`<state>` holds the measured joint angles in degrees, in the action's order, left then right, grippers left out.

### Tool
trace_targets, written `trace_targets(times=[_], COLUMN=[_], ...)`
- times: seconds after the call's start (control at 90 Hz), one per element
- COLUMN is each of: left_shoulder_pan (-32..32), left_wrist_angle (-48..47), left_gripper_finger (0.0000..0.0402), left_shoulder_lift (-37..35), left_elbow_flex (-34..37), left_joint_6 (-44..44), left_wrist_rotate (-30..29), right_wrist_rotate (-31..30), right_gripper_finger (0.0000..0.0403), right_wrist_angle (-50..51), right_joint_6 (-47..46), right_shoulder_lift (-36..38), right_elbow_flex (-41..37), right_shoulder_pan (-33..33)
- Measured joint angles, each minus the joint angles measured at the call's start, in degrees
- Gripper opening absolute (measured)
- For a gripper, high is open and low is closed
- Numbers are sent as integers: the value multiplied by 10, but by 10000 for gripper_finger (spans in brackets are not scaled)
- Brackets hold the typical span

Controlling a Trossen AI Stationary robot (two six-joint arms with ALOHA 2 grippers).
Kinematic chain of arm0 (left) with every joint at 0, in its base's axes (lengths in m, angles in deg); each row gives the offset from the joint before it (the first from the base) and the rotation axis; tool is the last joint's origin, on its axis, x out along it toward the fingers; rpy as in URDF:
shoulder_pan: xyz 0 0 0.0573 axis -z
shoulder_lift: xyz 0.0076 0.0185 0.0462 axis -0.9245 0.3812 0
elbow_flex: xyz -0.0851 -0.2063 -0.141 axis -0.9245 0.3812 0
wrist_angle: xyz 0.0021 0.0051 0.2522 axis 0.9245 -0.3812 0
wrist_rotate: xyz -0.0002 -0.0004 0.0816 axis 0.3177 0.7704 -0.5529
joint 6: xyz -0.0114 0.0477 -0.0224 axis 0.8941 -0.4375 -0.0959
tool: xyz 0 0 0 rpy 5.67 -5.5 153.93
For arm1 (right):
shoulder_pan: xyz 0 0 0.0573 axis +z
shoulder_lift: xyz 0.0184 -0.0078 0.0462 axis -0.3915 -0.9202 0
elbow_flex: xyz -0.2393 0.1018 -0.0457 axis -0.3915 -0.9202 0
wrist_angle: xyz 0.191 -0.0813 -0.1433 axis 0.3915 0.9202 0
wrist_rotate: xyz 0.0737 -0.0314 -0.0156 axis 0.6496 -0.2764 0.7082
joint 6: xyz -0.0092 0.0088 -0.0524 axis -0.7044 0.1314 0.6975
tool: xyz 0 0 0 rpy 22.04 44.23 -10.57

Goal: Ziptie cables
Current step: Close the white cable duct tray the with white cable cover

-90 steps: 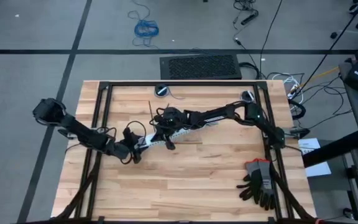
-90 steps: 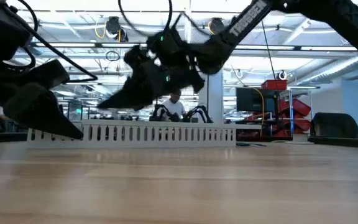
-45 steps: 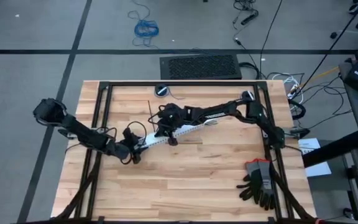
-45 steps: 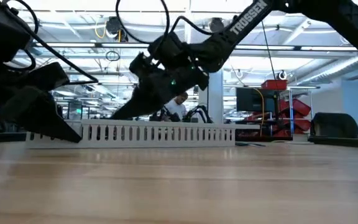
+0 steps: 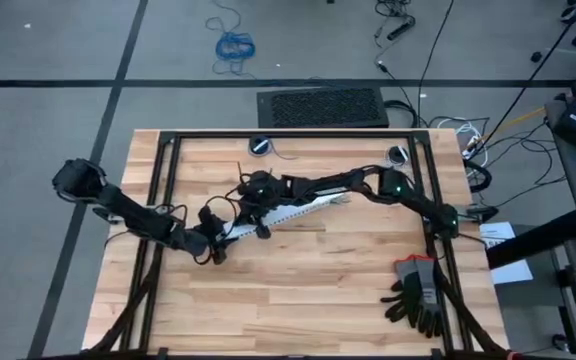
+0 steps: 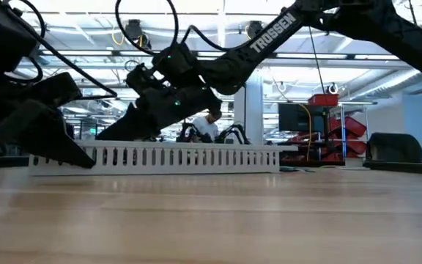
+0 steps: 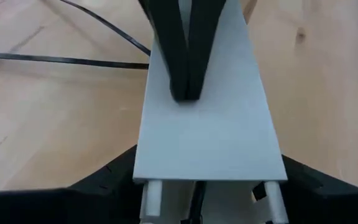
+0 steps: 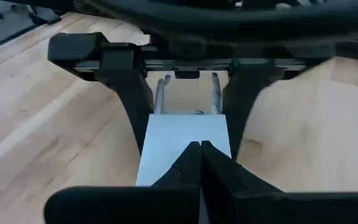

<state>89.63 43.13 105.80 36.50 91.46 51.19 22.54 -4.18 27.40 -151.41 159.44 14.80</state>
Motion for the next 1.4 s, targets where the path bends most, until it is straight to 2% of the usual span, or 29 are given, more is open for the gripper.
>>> trace_targets(times=[0.367, 0.456, 0.633, 0.822, 1.0, 1.111, 1.211, 1.4], left_shoulder_pan=[-1, -2, 22, 71, 101, 112, 126, 148], left_wrist_angle=[6, -39, -198, -241, -250, -244, -191, -169], left_gripper_finger=[312, 314, 314, 314, 315, 315, 312, 285], left_shoulder_lift=[-5, -18, -52, -91, -92, -71, -41, 30], left_elbow_flex=[-17, -36, -64, -64, -64, -63, -48, -44], left_joint_6=[-1, 10, 92, 137, 155, 167, 167, 208], left_wrist_rotate=[19, 40, 73, 6, -56, -76, -98, -147], right_wrist_rotate=[4, 6, 26, 37, 35, 35, 35, 34], right_gripper_finger=[0, 0, 0, 0, 0, 0, 0, 0], right_wrist_angle=[-2, 2, 8, 34, 43, 45, 45, 47], right_joint_6=[-6, -5, -4, -8, -1, 0, 0, 0], right_shoulder_lift=[3, 8, 11, 12, 13, 13, 13, 14], right_elbow_flex=[0, -1, -2, -2, -2, -2, -2, -2], right_shoulder_pan=[1, 1, -7, -18, -22, -24, -24, -24])
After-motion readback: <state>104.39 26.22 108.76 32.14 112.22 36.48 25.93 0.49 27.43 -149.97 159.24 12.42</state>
